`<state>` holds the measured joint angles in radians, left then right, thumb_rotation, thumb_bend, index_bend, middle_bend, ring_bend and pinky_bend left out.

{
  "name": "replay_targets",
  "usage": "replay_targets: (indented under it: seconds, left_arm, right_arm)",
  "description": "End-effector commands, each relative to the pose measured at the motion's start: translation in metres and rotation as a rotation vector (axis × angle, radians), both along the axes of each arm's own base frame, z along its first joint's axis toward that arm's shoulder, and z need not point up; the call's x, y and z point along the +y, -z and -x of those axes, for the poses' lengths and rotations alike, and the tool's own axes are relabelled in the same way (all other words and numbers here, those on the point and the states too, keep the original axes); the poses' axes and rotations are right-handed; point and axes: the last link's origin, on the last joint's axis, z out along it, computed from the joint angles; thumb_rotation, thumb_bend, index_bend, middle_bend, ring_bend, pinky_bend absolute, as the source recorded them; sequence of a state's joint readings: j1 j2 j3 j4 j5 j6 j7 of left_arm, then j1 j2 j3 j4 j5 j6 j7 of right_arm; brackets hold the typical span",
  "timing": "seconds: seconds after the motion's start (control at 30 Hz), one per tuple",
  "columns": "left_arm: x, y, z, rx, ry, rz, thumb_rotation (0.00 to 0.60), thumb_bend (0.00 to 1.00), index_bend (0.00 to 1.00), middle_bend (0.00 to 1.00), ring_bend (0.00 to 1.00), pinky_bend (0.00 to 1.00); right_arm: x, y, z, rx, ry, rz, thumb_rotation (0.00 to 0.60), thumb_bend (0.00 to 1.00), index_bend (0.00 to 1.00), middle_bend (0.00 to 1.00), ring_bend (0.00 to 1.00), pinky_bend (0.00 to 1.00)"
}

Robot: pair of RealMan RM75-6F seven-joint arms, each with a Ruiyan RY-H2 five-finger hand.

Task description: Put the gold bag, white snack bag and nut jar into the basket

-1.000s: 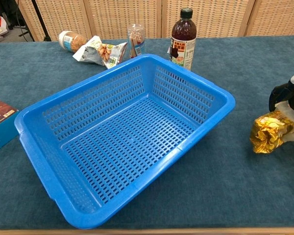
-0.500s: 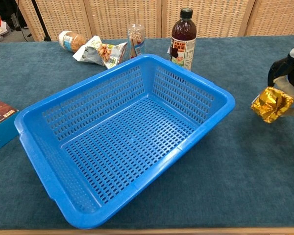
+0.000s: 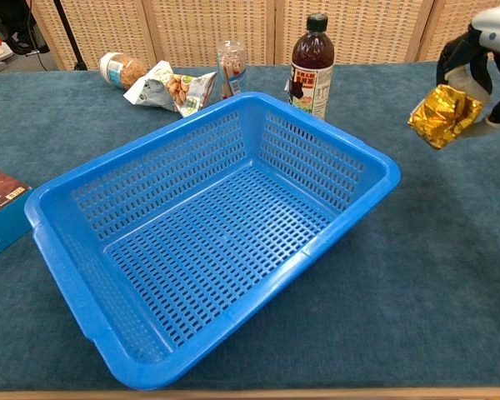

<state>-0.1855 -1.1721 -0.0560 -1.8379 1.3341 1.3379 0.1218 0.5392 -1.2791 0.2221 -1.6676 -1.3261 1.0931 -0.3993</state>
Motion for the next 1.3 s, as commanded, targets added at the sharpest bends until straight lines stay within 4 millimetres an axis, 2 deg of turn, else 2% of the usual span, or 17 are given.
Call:
replay_targets:
  seconds: [0.03,0.33,0.6,0.93,1.0,1.07,1.13,1.2,1.3]
  left_arm:
    - [0.001,0.000,0.001,-0.004,-0.005,0.005,0.600,0.10,0.25,0.00,0.05,0.09]
    - [0.001,-0.003,0.003,-0.029,-0.015,0.025,0.600,0.10,0.25,0.00,0.05,0.09]
    - [0.001,-0.009,0.001,-0.053,-0.008,0.016,0.600,0.10,0.25,0.00,0.05,0.09]
    - [-0.001,-0.011,-0.002,-0.071,0.002,0.017,0.600,0.10,0.25,0.00,0.05,0.09]
    - [-0.002,-0.011,-0.003,-0.073,0.005,0.016,0.600,0.10,0.25,0.00,0.05,0.09]
    - [-0.002,-0.011,-0.003,-0.076,0.008,0.017,0.600,0.10,0.25,0.00,0.05,0.09]
    - [-0.003,-0.012,-0.004,-0.079,0.011,0.018,0.600,0.10,0.25,0.00,0.05,0.09]
    - [-0.003,-0.014,-0.005,-0.080,0.014,0.015,0.600,0.10,0.25,0.00,0.05,0.09]
    - [-0.004,-0.014,-0.005,-0.083,0.015,0.013,0.600,0.10,0.25,0.00,0.05,0.09]
  right_arm:
    - [-0.004,-0.004,-0.014,0.005,-0.026,0.009,0.600,0.23,0.79,0.64,0.61,0.70]
    - [-0.003,-0.011,-0.064,0.038,-0.124,0.028,0.600,0.23,0.79,0.64,0.61,0.70]
    - [0.010,-0.016,-0.111,0.045,-0.213,0.033,0.600,0.23,0.79,0.64,0.61,0.70]
    - [0.033,-0.021,-0.142,0.081,-0.263,0.033,0.600,0.23,0.79,0.62,0.61,0.70]
    - [0.036,-0.023,-0.148,0.088,-0.274,0.043,0.600,0.21,0.77,0.57,0.57,0.70]
    - [0.039,-0.025,-0.152,0.087,-0.281,0.049,0.600,0.20,0.71,0.47,0.47,0.70]
    - [0.043,-0.025,-0.155,0.091,-0.286,0.048,0.600,0.18,0.61,0.33,0.33,0.64]
    - [0.047,-0.024,-0.156,0.099,-0.281,0.038,0.600,0.16,0.54,0.24,0.24,0.59]
    - [0.051,-0.021,-0.157,0.112,-0.282,0.028,0.600,0.16,0.46,0.20,0.21,0.57]
